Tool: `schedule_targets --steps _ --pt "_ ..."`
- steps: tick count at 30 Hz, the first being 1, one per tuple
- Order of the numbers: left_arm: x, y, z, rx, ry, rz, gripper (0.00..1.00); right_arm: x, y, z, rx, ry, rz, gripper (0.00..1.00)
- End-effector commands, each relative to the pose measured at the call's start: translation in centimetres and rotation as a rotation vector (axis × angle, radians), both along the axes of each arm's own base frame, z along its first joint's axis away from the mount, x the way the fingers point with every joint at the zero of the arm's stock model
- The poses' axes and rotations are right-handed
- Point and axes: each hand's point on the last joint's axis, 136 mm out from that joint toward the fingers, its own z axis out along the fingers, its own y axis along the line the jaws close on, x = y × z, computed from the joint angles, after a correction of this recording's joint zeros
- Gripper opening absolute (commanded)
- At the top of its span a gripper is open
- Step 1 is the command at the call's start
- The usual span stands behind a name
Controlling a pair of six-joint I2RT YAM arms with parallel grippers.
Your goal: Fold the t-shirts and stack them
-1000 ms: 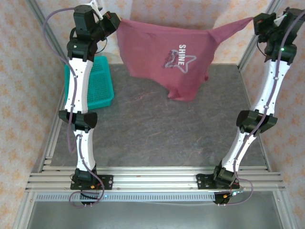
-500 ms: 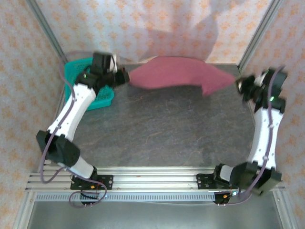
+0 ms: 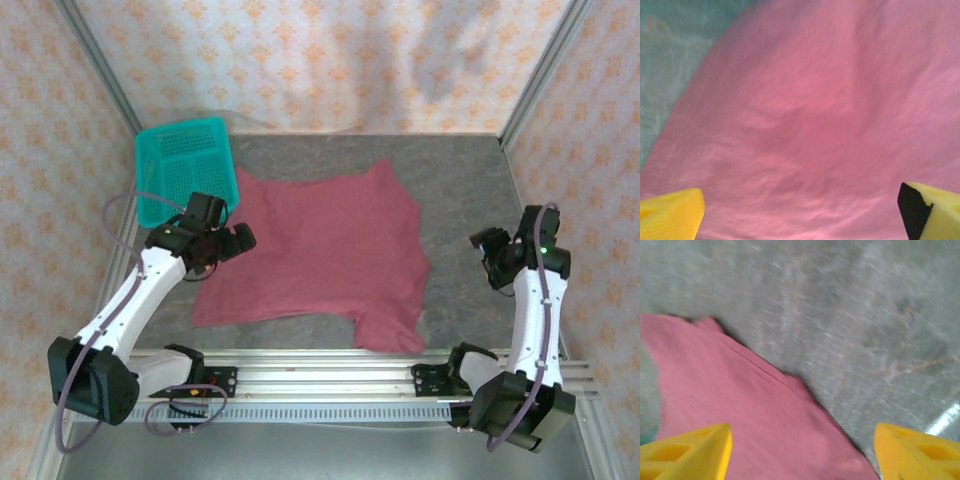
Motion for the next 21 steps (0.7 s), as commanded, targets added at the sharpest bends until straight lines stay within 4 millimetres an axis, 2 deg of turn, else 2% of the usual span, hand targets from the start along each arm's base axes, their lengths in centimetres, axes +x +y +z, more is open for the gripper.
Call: schedule_targets --steps 1,3,5,8,11,14,17,21 --pt "-0.5 2.0 3.3 0.074 -0.044 0.067 1.0 1.1 0.5 3.0 -0.019 -0.073 0.055 0.76" --pt "-0.6 2.8 4.0 0.105 -0.057 0.101 1.0 2.0 1.1 4.0 -0.003 -0.116 0.088 0.77" --pt "-0.4 3.1 4.3 0.12 -0.065 0.105 1.0 2.5 2.1 4.2 0.014 -0.131 0.136 0.78" --pt "0.2 2.9 3.9 0.115 -0.057 0.104 1.0 3.3 3.9 3.6 0.041 -0.122 0.21 0.78" --pt "1.1 2.2 3.3 0.091 -0.045 0.094 1.0 4.8 6.6 2.4 0.069 -0.122 0.286 0.76" --pt "2.6 1.4 2.4 0.068 -0.049 0.076 1.0 6.0 8.9 -0.1 0.041 -0.068 0.349 0.71" --pt "4.3 0.7 1.1 0.054 -0.037 0.064 0.97 7.7 10.9 -4.4 0.076 -0.017 0.341 0.56" --pt "6.8 -0.3 -1.7 0.043 0.008 0.041 0.93 10.5 12.5 -9.8 0.088 0.035 0.325 0.45"
